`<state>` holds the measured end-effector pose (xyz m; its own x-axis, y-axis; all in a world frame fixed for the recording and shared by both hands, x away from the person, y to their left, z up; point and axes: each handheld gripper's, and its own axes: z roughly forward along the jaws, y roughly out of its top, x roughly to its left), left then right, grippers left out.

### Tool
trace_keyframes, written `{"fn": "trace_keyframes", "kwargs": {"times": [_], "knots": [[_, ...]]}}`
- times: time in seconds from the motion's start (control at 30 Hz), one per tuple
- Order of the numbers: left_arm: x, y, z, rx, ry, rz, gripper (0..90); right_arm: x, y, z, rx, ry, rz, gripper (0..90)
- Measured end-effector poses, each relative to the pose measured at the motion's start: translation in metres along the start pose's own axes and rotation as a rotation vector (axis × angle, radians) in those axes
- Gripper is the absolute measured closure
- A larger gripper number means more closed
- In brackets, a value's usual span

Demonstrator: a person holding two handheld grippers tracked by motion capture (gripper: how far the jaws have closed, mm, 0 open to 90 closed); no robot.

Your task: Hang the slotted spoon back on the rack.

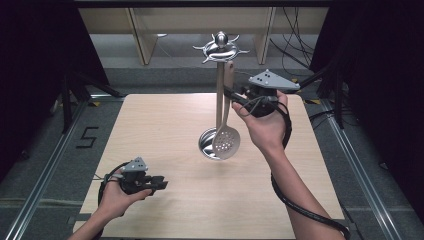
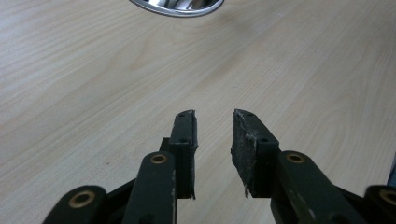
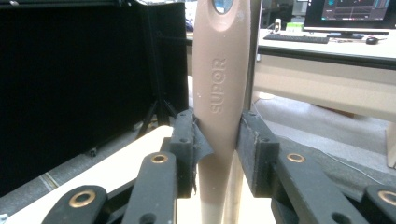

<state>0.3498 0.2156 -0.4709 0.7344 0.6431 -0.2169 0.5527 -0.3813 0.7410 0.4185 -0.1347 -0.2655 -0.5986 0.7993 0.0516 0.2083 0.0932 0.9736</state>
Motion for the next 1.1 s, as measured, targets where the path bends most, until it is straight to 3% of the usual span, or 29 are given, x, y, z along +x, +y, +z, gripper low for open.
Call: {"fn": "trace_keyframes", "kwargs": {"times": [0.2, 0.23, 0.33, 0.37, 0.47, 0.5, 0.53, 0.57, 0.6, 0.63, 0.67, 0.73, 0.77, 0.8, 0.83, 0.87, 0.9, 0.93, 1.0, 1.03, 1.1], "knots": [[-0.001, 0.000, 0.001, -0.012, -0.013, -0.002, 68.5, -0.001, 0.001, 0.006, 0.007, -0.009, 0.000, 66.9], [0.000, -0.001, 0.001, 0.006, -0.001, 0.001, 68.5, -0.001, 0.001, 0.005, 0.000, -0.007, 0.011, 64.1], [0.000, -0.001, 0.001, -0.006, -0.010, 0.007, 68.3, -0.001, 0.001, 0.003, -0.008, -0.019, -0.003, 52.5], [-0.001, -0.001, 0.001, -0.006, -0.010, 0.007, 68.0, -0.003, -0.003, 0.001, -0.011, -0.027, -0.028, 46.4], [0.000, -0.001, 0.001, -0.004, -0.006, 0.013, 67.6, -0.004, -0.010, -0.005, -0.003, -0.020, -0.028, 41.8], [-0.001, -0.001, 0.001, -0.009, -0.007, -0.010, 67.1, -0.007, -0.021, -0.011, 0.002, -0.014, -0.021, 39.8], [0.000, -0.001, 0.001, -0.010, -0.005, 0.006, 67.1, -0.007, -0.021, -0.011, 0.002, -0.014, -0.021, 39.8], [0.000, -0.001, 0.001, -0.010, -0.005, 0.005, 66.5, -0.010, -0.035, -0.020, 0.031, -0.011, -0.021, 39.1], [0.000, -0.001, 0.001, -0.011, -0.003, 0.006, 66.5, -0.010, -0.035, -0.020, 0.031, -0.011, -0.021, 39.1], [0.000, -0.001, 0.001, -0.013, -0.002, 0.006, 65.7, -0.014, -0.055, -0.028, 0.053, 0.010, -0.035, 38.8], [0.000, -0.001, 0.001, -0.014, -0.002, 0.005, 65.7, -0.014, -0.055, -0.028, 0.053, 0.010, -0.035, 38.8], [0.000, -0.002, 0.002, -0.019, -0.001, -0.001, 64.4, -0.018, -0.088, -0.043, 0.138, 0.039, -0.026, 38.8], [0.001, -0.002, 0.002, -0.013, 0.000, 0.003, 63.9, -0.021, -0.100, -0.046, 0.153, 0.051, -0.056, 38.8], [0.001, -0.002, 0.002, -0.013, 0.000, 0.003, 63.3, -0.021, -0.100, -0.046, 0.153, 0.051, -0.056, 38.8], [0.001, -0.002, 0.003, -0.016, -0.002, -0.001, 62.9, -0.022, -0.125, -0.055, 0.244, 0.089, -0.039, 38.9], [0.001, -0.002, 0.003, -0.016, -0.002, -0.001, 62.5, -0.022, -0.125, -0.055, 0.244, 0.089, -0.039, 38.9], [0.001, -0.002, 0.004, -0.010, 0.001, 0.002, 61.7, -0.019, -0.149, -0.062, 0.319, 0.123, -0.005, 38.9], [0.001, -0.002, 0.004, -0.010, 0.001, 0.002, 61.1, -0.019, -0.149, -0.062, 0.319, 0.123, -0.005, 38.9], [0.001, -0.003, 0.005, -0.009, 0.008, -0.003, 60.5, -0.019, -0.170, -0.068, 0.366, 0.133, -0.015, 38.8], [0.001, -0.003, 0.006, -0.013, 0.008, -0.008, 58.9, -0.019, -0.190, -0.073, 0.421, 0.154, -0.006, 39.0], [0.001, -0.003, 0.006, -0.014, 0.011, 0.000, 58.0, -0.020, -0.194, -0.074, 0.423, 0.159, -0.014, 39.0]]}}
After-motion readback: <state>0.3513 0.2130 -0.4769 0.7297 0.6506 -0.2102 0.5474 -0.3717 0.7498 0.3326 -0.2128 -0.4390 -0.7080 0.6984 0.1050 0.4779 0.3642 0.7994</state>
